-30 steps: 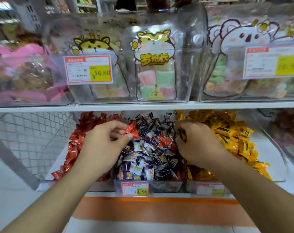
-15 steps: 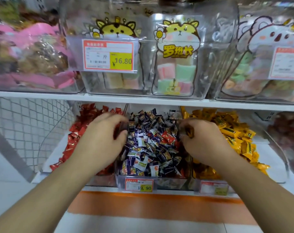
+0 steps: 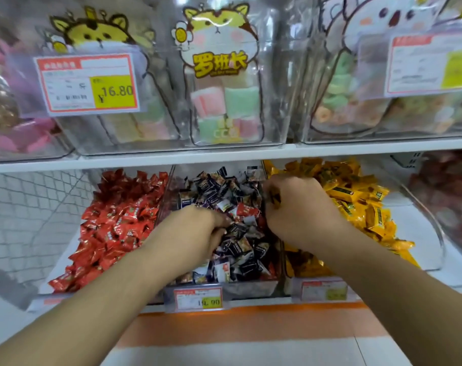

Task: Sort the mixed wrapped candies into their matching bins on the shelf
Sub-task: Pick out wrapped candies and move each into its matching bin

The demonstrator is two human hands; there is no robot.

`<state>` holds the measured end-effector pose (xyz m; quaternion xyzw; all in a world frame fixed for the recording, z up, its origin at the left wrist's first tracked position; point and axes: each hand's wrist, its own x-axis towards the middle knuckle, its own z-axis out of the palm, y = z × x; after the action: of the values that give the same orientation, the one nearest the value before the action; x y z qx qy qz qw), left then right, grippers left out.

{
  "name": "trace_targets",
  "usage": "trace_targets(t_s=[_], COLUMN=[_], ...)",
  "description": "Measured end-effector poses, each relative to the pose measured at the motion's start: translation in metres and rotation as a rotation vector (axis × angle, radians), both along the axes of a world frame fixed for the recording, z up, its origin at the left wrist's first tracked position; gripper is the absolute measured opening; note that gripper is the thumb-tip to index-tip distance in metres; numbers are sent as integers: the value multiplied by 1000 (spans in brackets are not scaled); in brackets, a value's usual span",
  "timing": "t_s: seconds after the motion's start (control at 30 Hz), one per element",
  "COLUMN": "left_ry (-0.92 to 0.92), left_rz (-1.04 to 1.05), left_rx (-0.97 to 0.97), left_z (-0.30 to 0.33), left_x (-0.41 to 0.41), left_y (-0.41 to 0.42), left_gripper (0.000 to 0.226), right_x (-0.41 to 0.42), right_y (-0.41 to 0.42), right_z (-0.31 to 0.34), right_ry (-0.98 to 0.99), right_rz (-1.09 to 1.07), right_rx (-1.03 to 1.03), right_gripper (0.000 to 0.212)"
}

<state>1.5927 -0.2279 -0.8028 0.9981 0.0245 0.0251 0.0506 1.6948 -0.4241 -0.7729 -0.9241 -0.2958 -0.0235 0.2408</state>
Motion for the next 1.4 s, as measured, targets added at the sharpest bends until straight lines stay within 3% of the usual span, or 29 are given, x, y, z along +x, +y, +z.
trace_targets(t_s=[0.13,0.3,0.6,0.97,1.2,1.4], left_ry=[71,149,9,156,153,164], left_rz=[54,64,194,180,120,65], left_rx=[0,-132,-175,-129,-139,-119], left_z=[18,25,12,-2,-5,-3], left_x=[-5,3,44,59,61,59], left_y=[-3,-11,-8,-5,-8,-8], left_gripper=[30,21,5,35,21,28], right_x=[0,-2,-2,-4,-3,-1], right_y=[-1,-3,-2,-1,-2,0], right_z=[1,-1,2,3,1,-1], right_ry=[-2,1,14,-11,-2,3], right_rz=[0,3,-4,22,20,16], right_rx=[15,21,26,25,43,41], right_gripper=[18,18,17,25,25,28])
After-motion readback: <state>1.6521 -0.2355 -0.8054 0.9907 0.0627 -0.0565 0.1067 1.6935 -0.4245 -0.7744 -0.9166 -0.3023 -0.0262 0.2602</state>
